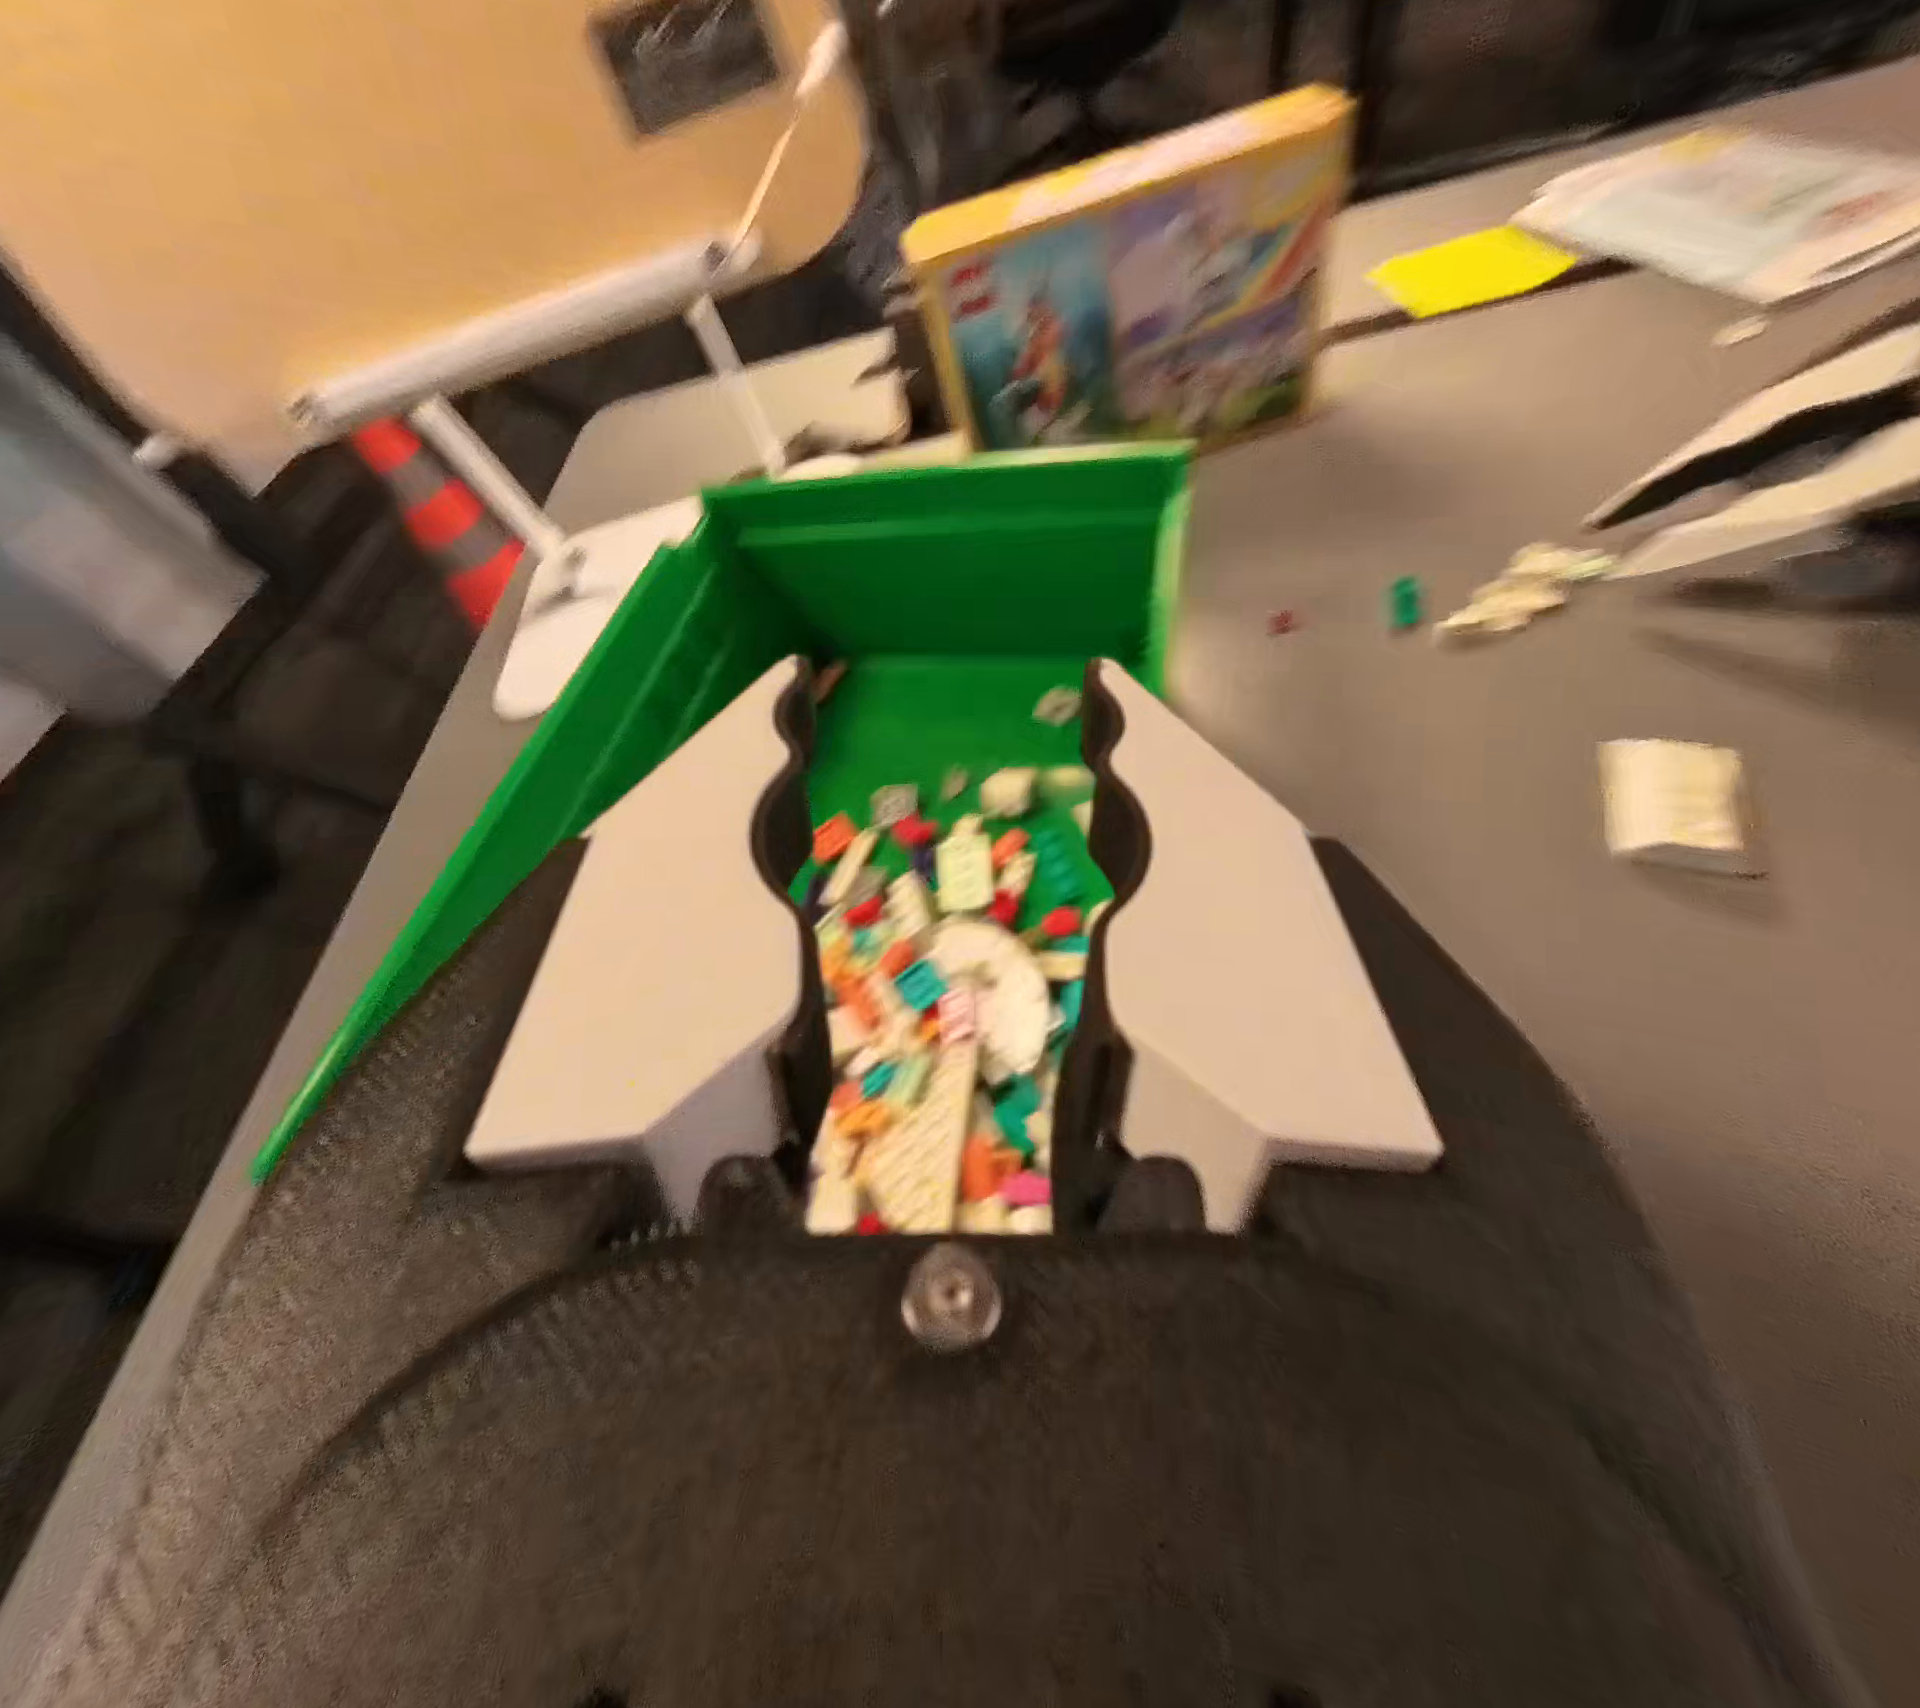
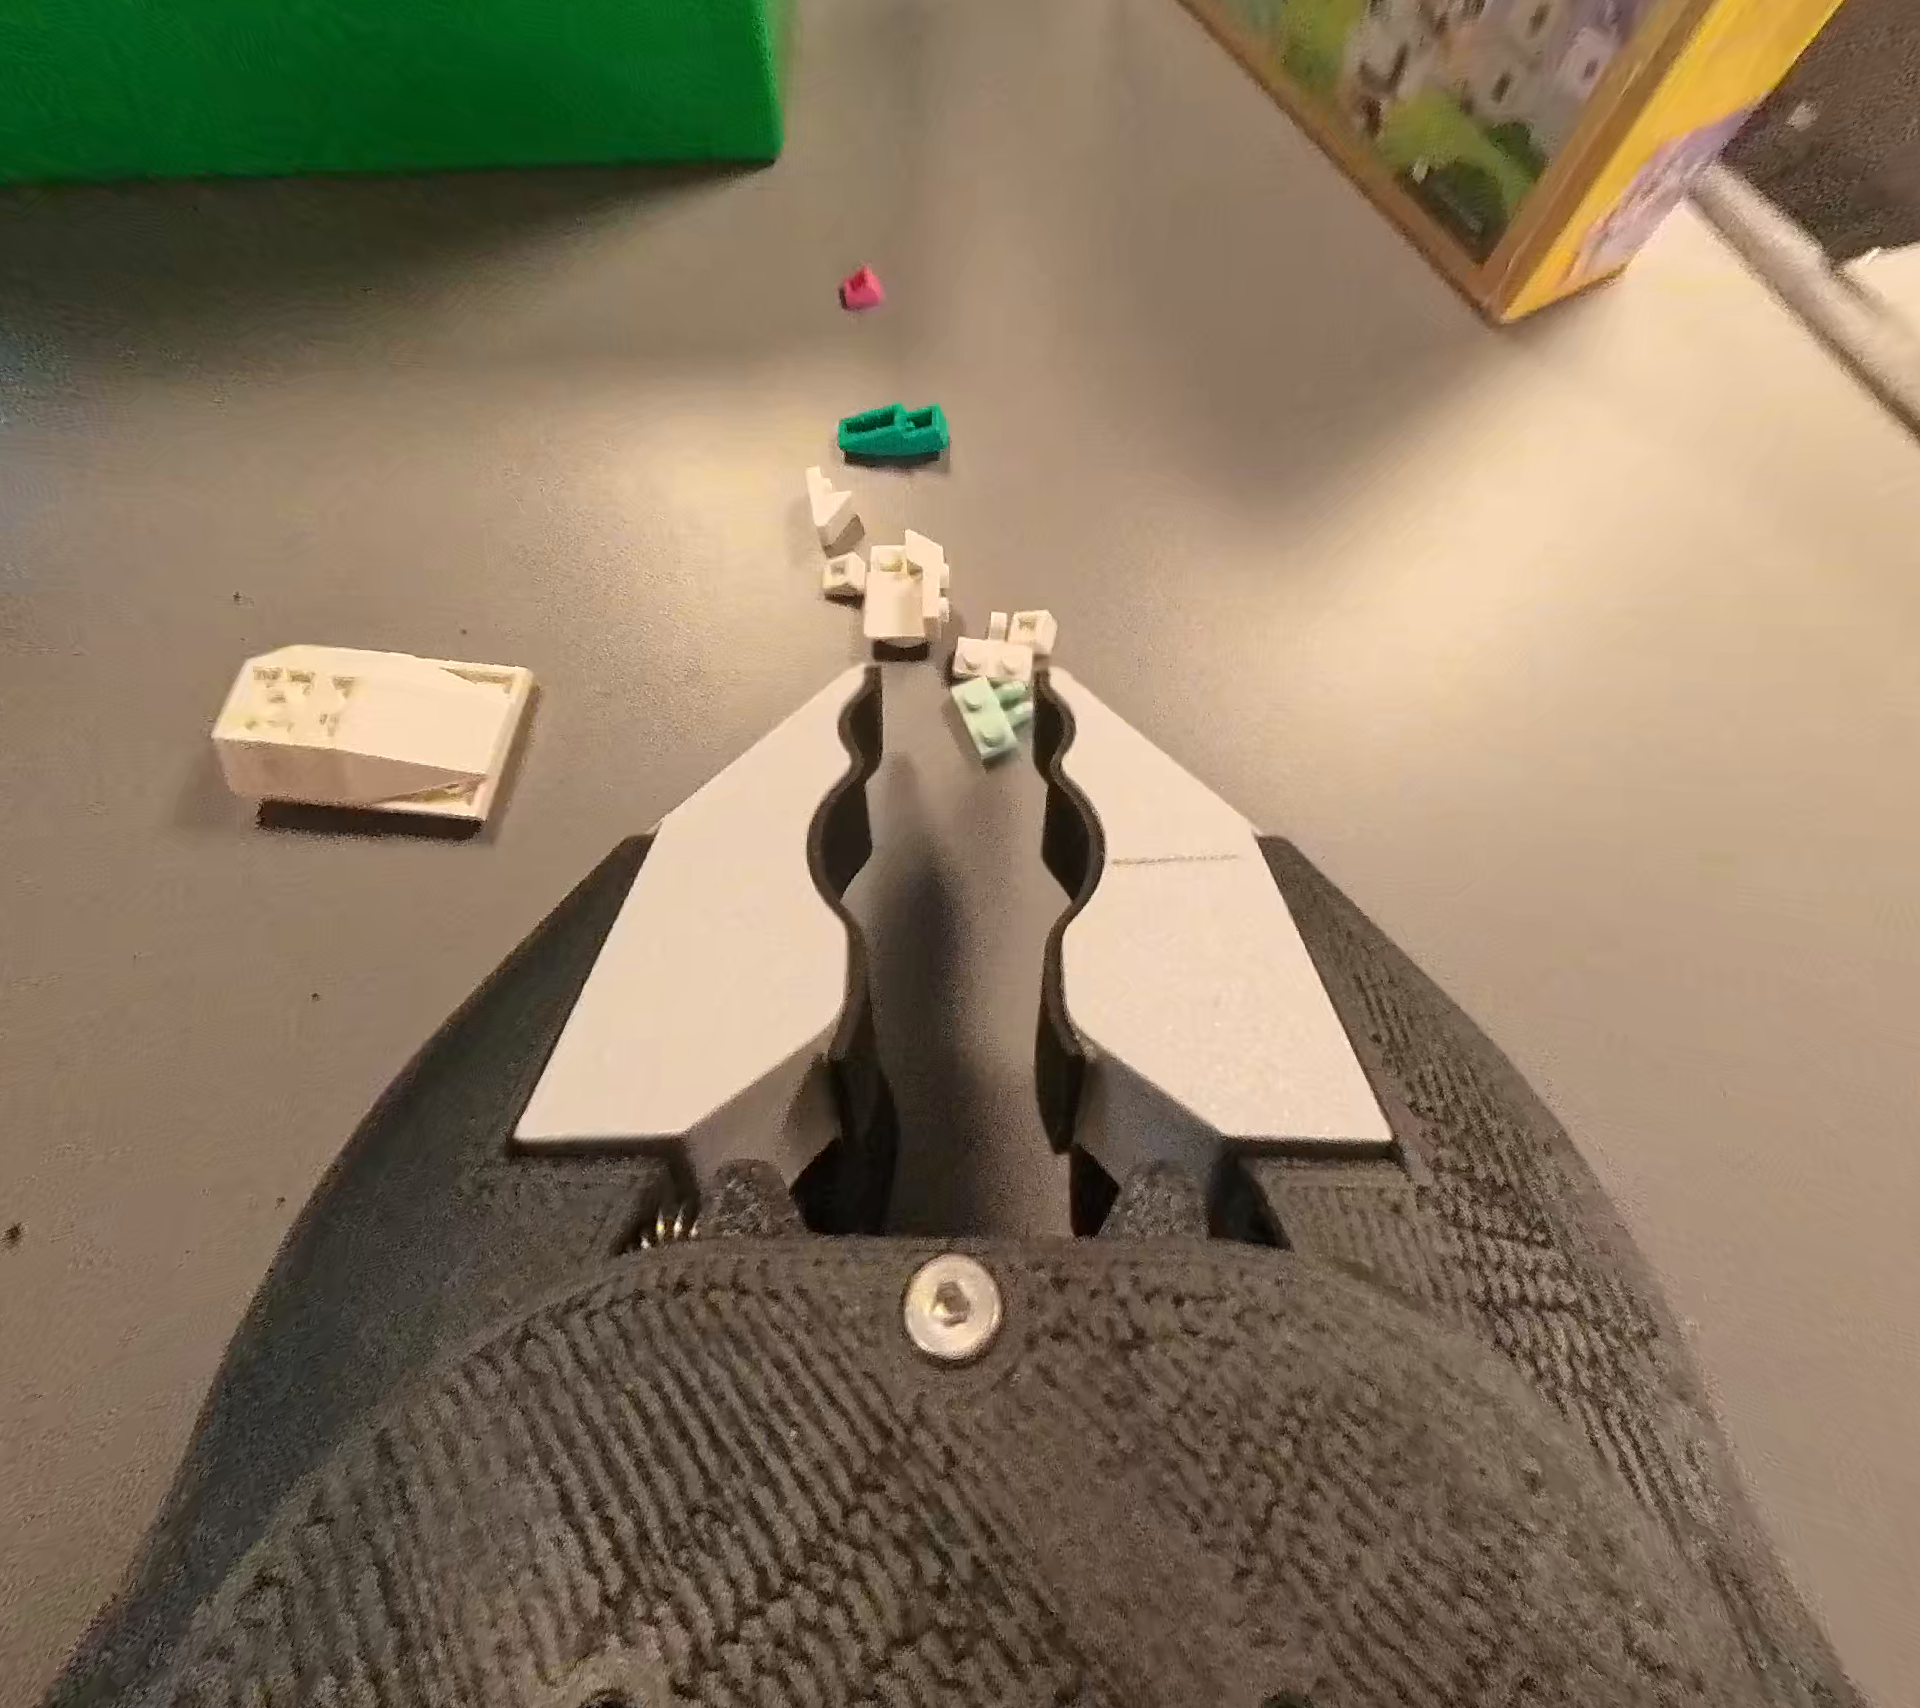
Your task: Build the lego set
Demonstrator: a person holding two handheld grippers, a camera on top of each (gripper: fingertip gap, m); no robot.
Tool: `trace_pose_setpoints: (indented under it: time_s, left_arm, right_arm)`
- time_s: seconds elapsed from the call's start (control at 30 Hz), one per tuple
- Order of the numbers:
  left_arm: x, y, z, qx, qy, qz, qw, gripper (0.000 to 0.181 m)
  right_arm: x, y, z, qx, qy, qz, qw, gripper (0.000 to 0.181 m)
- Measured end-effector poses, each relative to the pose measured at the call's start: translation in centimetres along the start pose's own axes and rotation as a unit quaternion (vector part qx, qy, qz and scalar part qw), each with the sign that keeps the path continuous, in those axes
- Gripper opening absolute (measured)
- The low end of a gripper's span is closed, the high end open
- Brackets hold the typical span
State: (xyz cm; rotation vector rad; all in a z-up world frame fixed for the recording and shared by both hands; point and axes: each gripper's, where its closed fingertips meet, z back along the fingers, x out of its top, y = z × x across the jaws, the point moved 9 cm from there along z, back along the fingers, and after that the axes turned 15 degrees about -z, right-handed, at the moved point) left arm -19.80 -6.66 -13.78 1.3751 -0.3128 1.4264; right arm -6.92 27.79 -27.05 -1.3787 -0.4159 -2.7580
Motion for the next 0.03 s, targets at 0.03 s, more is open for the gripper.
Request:
trace_pose_setpoints:
  time_s: [0.03]
  left_arm:
    - [1.13, -1.09, 0.22, -0.028, -0.024, -0.004, 0.999, 0.049]
  right_arm:
    - [-0.03, -0.18, -0.22, 0.003, 0.013, -0.01, 1.0, 0.027]
